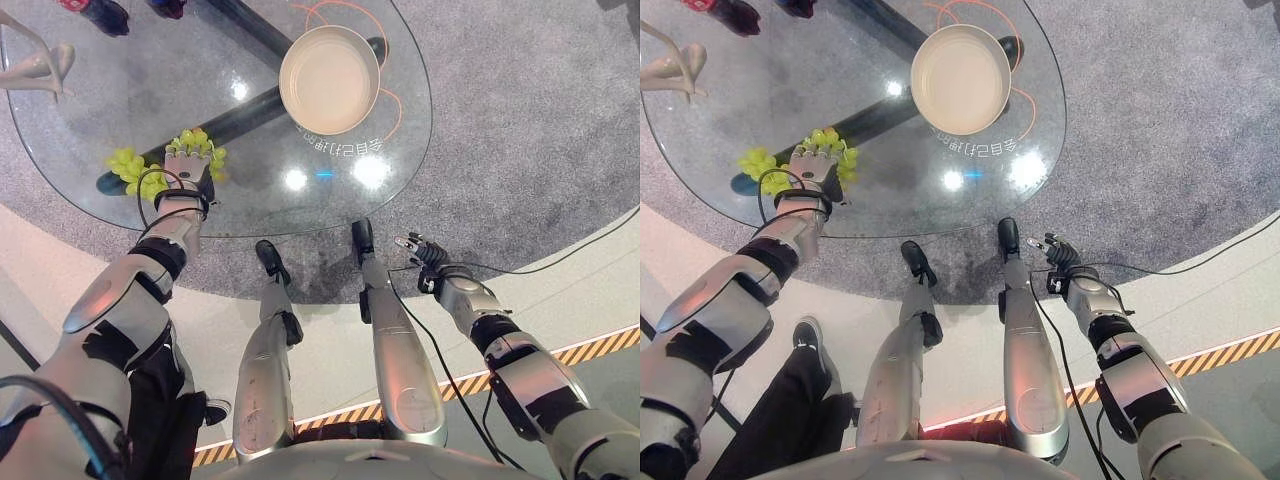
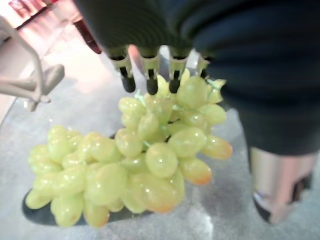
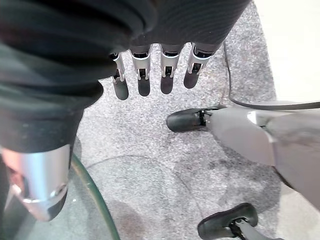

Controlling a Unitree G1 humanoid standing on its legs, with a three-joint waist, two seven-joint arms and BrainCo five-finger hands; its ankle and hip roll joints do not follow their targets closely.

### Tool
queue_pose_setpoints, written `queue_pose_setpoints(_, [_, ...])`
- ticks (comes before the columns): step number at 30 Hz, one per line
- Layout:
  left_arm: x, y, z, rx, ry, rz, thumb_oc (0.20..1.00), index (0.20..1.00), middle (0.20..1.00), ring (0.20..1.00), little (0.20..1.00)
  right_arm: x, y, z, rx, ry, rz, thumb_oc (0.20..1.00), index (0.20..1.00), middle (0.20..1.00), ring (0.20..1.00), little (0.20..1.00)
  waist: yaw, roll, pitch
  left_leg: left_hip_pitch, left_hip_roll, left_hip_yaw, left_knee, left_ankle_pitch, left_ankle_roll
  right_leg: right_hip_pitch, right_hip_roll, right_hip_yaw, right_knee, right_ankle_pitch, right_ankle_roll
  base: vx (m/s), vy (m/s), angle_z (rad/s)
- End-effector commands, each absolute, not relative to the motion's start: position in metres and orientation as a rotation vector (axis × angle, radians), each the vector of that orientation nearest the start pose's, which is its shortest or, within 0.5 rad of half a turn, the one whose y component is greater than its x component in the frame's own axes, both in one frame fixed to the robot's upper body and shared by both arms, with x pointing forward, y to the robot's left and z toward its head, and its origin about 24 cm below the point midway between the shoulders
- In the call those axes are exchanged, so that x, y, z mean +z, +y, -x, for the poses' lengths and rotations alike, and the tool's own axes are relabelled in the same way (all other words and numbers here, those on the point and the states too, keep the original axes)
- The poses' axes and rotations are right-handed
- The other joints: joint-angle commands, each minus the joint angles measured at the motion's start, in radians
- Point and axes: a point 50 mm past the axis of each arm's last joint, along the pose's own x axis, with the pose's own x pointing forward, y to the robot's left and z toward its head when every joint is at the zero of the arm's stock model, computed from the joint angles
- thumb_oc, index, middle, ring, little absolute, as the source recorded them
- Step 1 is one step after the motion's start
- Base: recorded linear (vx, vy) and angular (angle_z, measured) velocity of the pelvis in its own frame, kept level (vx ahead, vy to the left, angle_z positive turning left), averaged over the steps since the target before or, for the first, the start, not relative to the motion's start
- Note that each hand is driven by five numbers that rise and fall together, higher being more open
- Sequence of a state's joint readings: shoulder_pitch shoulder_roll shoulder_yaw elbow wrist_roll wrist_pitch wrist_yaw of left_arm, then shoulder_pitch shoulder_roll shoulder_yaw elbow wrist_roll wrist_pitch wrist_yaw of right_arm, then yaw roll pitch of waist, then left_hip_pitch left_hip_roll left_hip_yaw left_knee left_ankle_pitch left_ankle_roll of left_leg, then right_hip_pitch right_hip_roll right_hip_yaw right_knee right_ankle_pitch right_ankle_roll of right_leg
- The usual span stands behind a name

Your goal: Pick up fruits into the plate

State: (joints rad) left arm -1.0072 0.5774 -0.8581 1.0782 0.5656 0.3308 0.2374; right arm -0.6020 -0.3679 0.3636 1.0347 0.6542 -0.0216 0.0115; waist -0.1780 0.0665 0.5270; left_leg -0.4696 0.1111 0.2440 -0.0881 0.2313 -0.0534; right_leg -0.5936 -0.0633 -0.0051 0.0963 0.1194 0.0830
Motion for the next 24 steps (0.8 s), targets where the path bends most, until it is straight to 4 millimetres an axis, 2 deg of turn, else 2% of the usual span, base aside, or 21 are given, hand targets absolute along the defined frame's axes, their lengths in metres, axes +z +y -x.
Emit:
queue_pose_setpoints(1, [0.123, 0.277, -0.385, 0.393, 0.401, -1.723, 1.0, 1.0, 1.0, 1.0, 1.0, 0.004, -0.196, -0.341, 0.004, 0.373, -0.16, 1.0, 1.0, 1.0, 1.0, 1.0, -0.012, -0.06, -0.007, -0.055, -0.057, -0.031, 0.122, -0.114, -0.029, -0.046, 0.061, -0.03, 0.049, -0.014, -0.017, 0.0, 0.0, 0.0])
queue_pose_setpoints(8, [0.138, 0.291, -0.378, 0.677, 0.421, -1.739, 1.0, 1.0, 1.0, 1.0, 1.0, 0.018, -0.182, -0.352, 0.039, 0.315, -0.245, 1.0, 1.0, 1.0, 1.0, 1.0, -0.015, -0.099, -0.007, -0.116, -0.046, -0.034, 0.139, -0.115, -0.039, -0.106, 0.07, -0.029, 0.058, -0.009, -0.019, -0.02, -0.054, 0.0])
queue_pose_setpoints(14, [0.15, 0.304, -0.372, 0.815, 0.437, -1.765, 1.0, 1.0, 1.0, 1.0, 1.0, 0.016, -0.178, -0.351, 0.063, 0.308, -0.302, 1.0, 1.0, 1.0, 1.0, 1.0, -0.02, -0.134, -0.007, -0.158, -0.032, -0.047, 0.153, -0.119, -0.045, -0.139, 0.08, -0.033, 0.066, -0.002, -0.016, -0.01, -0.055, -0.04])
queue_pose_setpoints(15, [0.153, 0.309, -0.37, 0.834, 0.445, -1.769, 0.664, 0.664, 0.664, 0.664, 0.664, 0.01, -0.18, -0.345, 0.076, 0.31, -0.312, 1.0, 1.0, 1.0, 1.0, 1.0, -0.025, -0.144, -0.007, -0.165, -0.03, -0.051, 0.161, -0.125, -0.045, -0.144, 0.084, -0.032, 0.073, -0.004, -0.013, -0.03, -0.044, -0.01])
queue_pose_setpoints(16, [0.157, 0.315, -0.367, 0.861, 0.44, -1.78, 0.2, 0.2, 0.2, 0.2, 0.2, 0.004, -0.181, -0.337, 0.094, 0.309, -0.321, 1.0, 1.0, 1.0, 1.0, 1.0, -0.033, -0.157, -0.007, -0.175, -0.028, -0.054, 0.167, -0.126, -0.046, -0.152, 0.088, -0.029, 0.076, -0.002, -0.012, -0.01, -0.05, 0.0])
queue_pose_setpoints(20, [0.172, 0.328, -0.363, 0.919, 0.446, -1.818, 0.2, 0.2, 0.2, 0.2, 0.2, -0.007, -0.173, -0.319, 0.147, 0.301, -0.361, 1.0, 1.0, 1.0, 1.0, 1.0, -0.051, -0.192, -0.007, -0.188, -0.022, -0.06, 0.172, -0.129, -0.046, -0.158, 0.095, -0.026, 0.075, 0.002, -0.009, -0.01, -0.05, -0.03])
queue_pose_setpoints(24, [0.179, 0.333, -0.362, 0.936, 0.443, -1.838, 0.2, 0.2, 0.2, 0.2, 0.2, -0.01, -0.168, -0.312, 0.166, 0.291, -0.386, 1.0, 1.0, 1.0, 1.0, 1.0, -0.053, -0.205, -0.007, -0.183, -0.02, -0.068, 0.162, -0.127, -0.045, -0.153, 0.094, -0.03, 0.069, 0.005, -0.008, 0.0, -0.032, 0.0])
